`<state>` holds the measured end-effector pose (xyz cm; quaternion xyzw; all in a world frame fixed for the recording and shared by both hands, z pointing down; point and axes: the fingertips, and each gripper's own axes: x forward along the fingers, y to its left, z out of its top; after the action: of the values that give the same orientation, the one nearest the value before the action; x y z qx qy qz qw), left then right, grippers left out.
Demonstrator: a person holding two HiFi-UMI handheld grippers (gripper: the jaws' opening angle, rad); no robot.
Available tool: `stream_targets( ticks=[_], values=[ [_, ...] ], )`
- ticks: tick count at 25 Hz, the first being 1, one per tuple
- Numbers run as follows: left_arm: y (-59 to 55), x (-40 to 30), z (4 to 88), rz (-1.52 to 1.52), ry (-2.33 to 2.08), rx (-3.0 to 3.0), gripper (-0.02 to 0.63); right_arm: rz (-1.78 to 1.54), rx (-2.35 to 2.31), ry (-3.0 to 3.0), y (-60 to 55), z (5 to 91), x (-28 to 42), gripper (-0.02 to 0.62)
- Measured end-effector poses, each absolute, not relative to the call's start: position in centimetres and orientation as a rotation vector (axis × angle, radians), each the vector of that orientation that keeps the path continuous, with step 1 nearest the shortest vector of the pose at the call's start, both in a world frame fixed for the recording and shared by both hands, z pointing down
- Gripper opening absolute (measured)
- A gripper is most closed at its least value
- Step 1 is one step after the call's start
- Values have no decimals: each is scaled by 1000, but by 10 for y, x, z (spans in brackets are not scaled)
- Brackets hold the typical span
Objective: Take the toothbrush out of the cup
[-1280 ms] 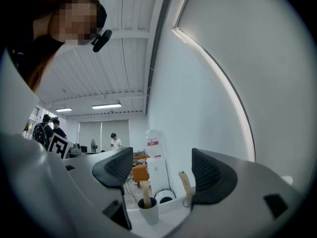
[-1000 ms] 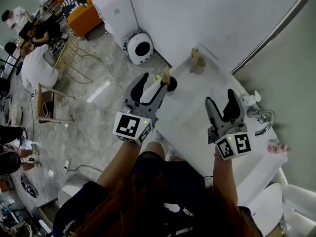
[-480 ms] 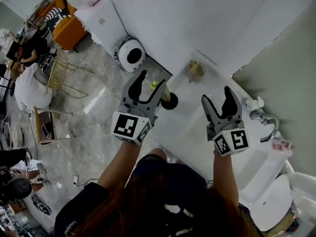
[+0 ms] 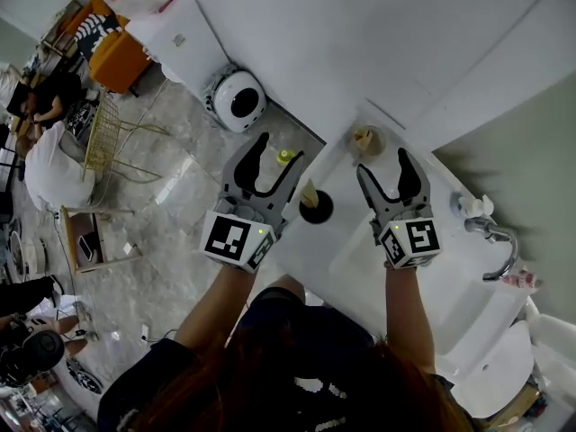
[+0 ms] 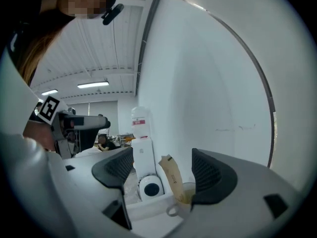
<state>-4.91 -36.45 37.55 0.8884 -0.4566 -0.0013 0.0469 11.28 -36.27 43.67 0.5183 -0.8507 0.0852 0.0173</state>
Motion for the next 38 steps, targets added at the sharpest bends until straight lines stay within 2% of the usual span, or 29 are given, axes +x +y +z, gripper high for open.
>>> stream_targets(
  ticks=[10, 13, 15, 21, 24, 38],
  values=[
    [-390, -47, 392, 5, -1359, 2710, 252, 253, 1582, -2539, -419, 492, 95, 369],
    [-397, -52, 397, 14, -1376, 2702, 252, 239, 1592, -2513, -431, 503, 95, 343],
    [-400, -56, 400, 25, -1390, 2691, 252, 223, 1595, -2500, -435, 507, 94, 308],
    [-404, -64, 406, 42, -1414, 2667, 252, 158, 1614, -2480, -442, 504, 94, 142],
    [-404, -64, 405, 49, -1410, 2668, 252, 137, 1617, -2483, -442, 498, 94, 104],
    [-384, -54, 377, 9, -1397, 2729, 252, 56, 1738, -2600, -410, 399, 121, 83]
  ],
)
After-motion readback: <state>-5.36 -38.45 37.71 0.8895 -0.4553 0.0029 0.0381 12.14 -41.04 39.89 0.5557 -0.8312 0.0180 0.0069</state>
